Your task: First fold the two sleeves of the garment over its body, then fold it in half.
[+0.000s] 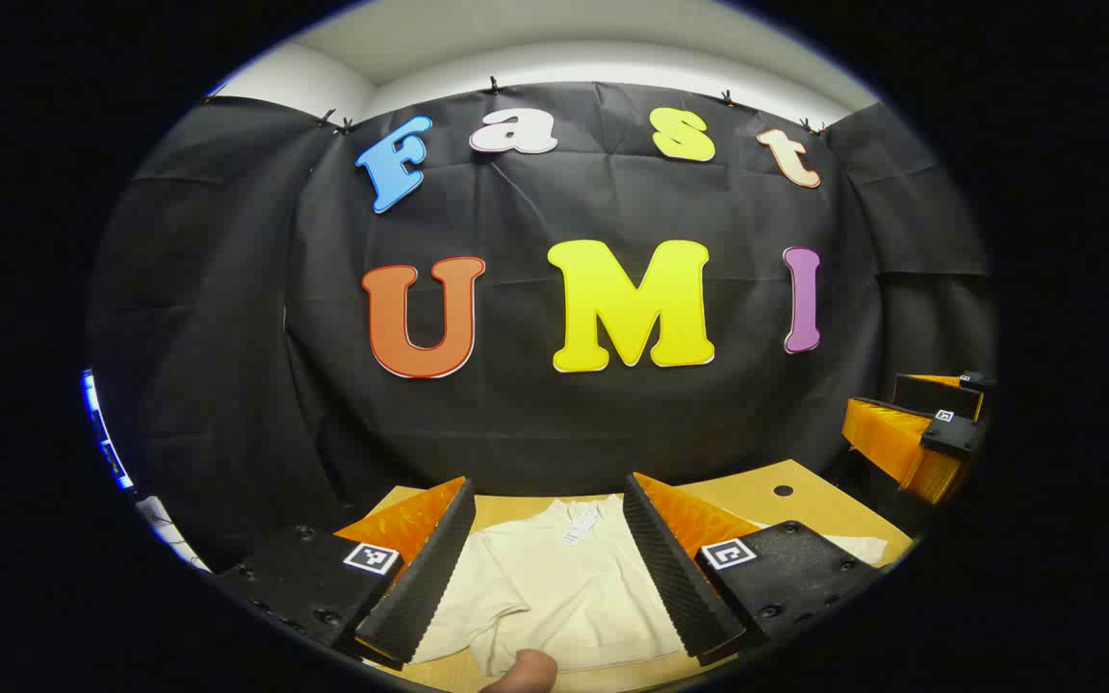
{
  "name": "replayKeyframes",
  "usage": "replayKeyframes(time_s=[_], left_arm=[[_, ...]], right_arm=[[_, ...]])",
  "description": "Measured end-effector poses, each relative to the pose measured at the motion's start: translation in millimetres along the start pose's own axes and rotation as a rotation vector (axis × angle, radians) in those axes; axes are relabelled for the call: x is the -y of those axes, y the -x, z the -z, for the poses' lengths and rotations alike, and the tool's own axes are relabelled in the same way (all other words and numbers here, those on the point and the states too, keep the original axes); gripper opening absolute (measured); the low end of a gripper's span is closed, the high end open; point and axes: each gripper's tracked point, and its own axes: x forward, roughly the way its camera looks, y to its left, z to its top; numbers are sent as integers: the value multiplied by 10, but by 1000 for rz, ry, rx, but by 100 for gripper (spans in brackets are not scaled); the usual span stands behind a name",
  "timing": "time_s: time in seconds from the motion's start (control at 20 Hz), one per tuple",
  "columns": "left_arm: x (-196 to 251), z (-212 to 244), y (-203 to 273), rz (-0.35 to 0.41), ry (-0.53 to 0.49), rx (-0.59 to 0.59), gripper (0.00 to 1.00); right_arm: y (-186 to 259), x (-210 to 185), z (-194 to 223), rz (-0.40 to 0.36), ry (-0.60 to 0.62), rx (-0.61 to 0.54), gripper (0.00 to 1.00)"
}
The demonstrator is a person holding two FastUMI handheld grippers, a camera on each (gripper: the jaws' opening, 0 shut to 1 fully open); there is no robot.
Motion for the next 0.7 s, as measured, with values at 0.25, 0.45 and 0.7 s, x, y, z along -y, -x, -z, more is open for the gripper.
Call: replayKeyframes(time_s=[0.25,0.45,0.7], left_arm=[[34,15,-3,-1,10,-4,98],[60,27,4,0,13,-10,98],[96,23,-21,3,12,-10,98]], right_arm=[[-30,39,22,-1,1,-11,95],[-28,63,31,2,7,-12,95],[-35,101,35,8,10,-10,95]])
